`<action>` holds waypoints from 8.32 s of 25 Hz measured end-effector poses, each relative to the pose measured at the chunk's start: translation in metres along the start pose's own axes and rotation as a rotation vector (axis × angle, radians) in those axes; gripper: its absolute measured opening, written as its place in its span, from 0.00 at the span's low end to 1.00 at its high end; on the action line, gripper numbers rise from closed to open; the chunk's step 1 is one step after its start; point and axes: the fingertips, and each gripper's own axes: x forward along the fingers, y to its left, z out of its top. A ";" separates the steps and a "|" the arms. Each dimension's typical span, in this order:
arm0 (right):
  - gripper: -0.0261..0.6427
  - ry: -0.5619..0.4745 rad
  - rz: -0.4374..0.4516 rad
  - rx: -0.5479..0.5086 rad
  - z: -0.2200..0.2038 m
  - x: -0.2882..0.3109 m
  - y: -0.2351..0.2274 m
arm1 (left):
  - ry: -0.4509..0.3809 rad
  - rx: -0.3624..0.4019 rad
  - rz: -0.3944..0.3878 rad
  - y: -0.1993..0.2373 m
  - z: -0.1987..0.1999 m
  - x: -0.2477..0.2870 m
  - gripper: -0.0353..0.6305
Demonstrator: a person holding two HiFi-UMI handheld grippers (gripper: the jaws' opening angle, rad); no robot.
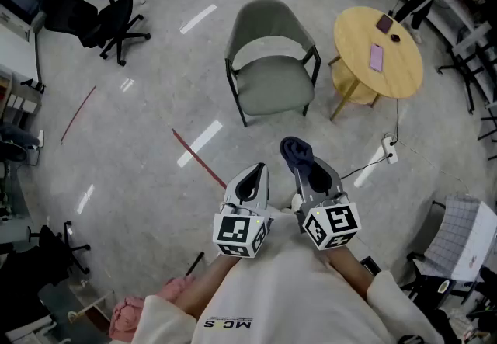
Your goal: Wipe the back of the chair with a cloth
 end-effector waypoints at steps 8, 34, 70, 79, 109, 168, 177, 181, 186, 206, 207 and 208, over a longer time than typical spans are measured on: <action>0.14 -0.012 0.059 -0.017 -0.005 -0.029 -0.088 | 0.003 0.034 0.006 -0.088 -0.032 0.060 0.06; 0.15 0.087 0.040 0.082 0.014 0.104 -0.147 | 0.078 -0.007 0.077 0.002 -0.001 0.169 0.06; 0.13 0.113 -0.208 0.202 0.122 0.457 -0.292 | 0.179 0.042 -0.013 0.221 0.112 0.455 0.06; 0.13 0.139 -0.326 0.190 0.076 0.510 -0.351 | 0.162 0.044 -0.013 0.254 0.085 0.501 0.06; 0.15 0.058 -0.374 0.087 0.036 0.651 -0.411 | 0.136 -0.048 0.058 0.326 0.039 0.602 0.06; 0.15 0.165 0.378 -0.239 -0.011 0.780 -0.215 | 0.146 -0.125 0.214 0.401 0.012 0.556 0.06; 0.14 0.133 0.463 -0.257 -0.018 0.745 -0.203 | 0.163 -0.119 0.225 0.405 0.005 0.544 0.06; 0.14 0.133 0.360 -0.271 -0.030 0.730 -0.231 | 0.161 -0.112 0.221 0.401 0.003 0.542 0.06; 0.14 0.149 0.137 -0.244 -0.045 0.709 -0.286 | 0.169 -0.098 0.199 0.392 0.000 0.536 0.06; 0.14 0.179 -0.646 0.039 -0.135 0.618 -0.453 | 0.211 -0.068 0.120 0.363 -0.028 0.520 0.06; 0.14 0.173 -0.682 0.055 -0.136 0.613 -0.459 | 0.211 -0.067 0.116 0.363 -0.029 0.520 0.06; 0.14 0.162 -0.716 0.067 -0.136 0.608 -0.463 | 0.211 -0.068 0.115 0.363 -0.030 0.520 0.06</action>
